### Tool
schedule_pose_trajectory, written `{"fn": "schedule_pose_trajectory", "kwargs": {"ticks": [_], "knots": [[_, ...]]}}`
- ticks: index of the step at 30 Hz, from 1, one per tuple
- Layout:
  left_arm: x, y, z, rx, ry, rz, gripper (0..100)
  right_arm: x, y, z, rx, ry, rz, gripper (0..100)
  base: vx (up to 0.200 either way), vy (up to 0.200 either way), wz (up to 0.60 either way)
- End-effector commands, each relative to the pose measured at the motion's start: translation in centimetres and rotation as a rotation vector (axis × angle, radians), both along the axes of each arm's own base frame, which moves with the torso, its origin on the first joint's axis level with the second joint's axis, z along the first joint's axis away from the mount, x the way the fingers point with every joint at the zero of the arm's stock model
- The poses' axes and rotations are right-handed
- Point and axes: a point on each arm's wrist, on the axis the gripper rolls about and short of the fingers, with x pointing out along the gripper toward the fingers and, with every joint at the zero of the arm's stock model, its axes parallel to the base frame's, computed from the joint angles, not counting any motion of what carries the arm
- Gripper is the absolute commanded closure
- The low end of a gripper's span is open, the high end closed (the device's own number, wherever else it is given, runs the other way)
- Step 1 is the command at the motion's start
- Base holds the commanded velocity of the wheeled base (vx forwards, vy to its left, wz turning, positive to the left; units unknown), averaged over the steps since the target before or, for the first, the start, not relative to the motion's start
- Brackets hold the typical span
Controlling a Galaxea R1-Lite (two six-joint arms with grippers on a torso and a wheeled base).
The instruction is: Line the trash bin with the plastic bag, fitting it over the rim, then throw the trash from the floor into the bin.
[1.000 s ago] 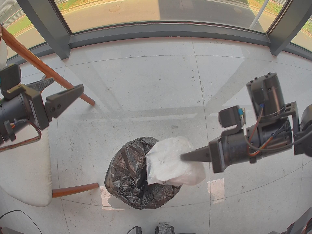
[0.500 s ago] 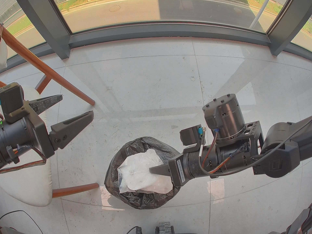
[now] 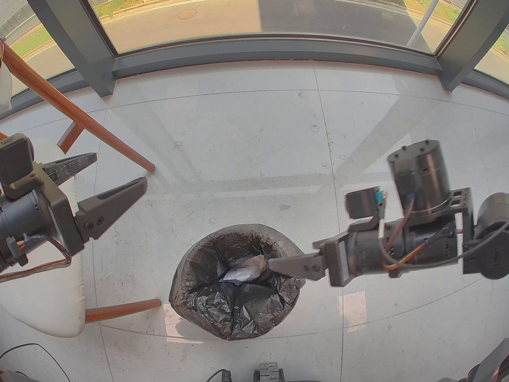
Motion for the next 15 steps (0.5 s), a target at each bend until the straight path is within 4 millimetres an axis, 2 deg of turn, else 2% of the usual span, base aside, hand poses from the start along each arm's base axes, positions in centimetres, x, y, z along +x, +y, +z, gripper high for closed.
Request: {"fn": "schedule_pose_trajectory", "kwargs": {"ticks": [1,4,5,6,7,8,10,11,12,15], "knots": [[-1.1,1.7,1.3,-0.059,-0.058,0.128,0,-2.0,-7.0,3.8,0.066,-0.129,-0.230,0,0.000,0.000,0.00],[-2.5,4.2,2.0,-0.145,-0.094,0.331,0,-3.6,-12.3,4.5,0.082,-0.182,-0.474,0,0.000,0.000,0.00],[-2.7,4.4,2.0,-0.153,-0.098,0.348,0,-3.8,-12.9,4.4,0.082,-0.187,-0.498,0,0.000,0.000,0.00],[-3.7,5.7,2.1,-0.203,-0.113,0.445,0,-5.3,-15.9,4.1,0.078,-0.216,-0.637,0,0.000,0.000,0.00],[-4.4,6.5,1.9,-0.231,-0.115,0.502,0,-6.4,-17.4,3.7,0.075,-0.234,-0.711,0,0.000,0.000,0.00],[-4.5,6.6,1.8,-0.234,-0.113,0.510,0,-6.6,-17.6,3.6,0.074,-0.238,-0.721,0,0.000,0.000,0.00],[-7.3,8.0,0.1,-0.295,-0.085,0.628,0,-10.5,-20.1,2.0,0.073,-0.296,-0.872,0,0.000,0.000,0.00],[-7.9,8.2,-0.3,-0.307,-0.078,0.652,0,-11.5,-20.4,1.5,0.076,-0.307,-0.895,0,0.000,0.000,0.00],[-9.3,8.6,-1.8,-0.335,-0.050,0.698,0,-13.8,-21.0,0.2,0.083,-0.343,-0.937,0,0.000,0.000,0.00],[-12.7,9.0,-5.1,-0.345,-0.026,0.723,0,-18.1,-21.2,-2.0,0.095,-0.473,-0.931,0,0.000,0.000,0.00]]}}
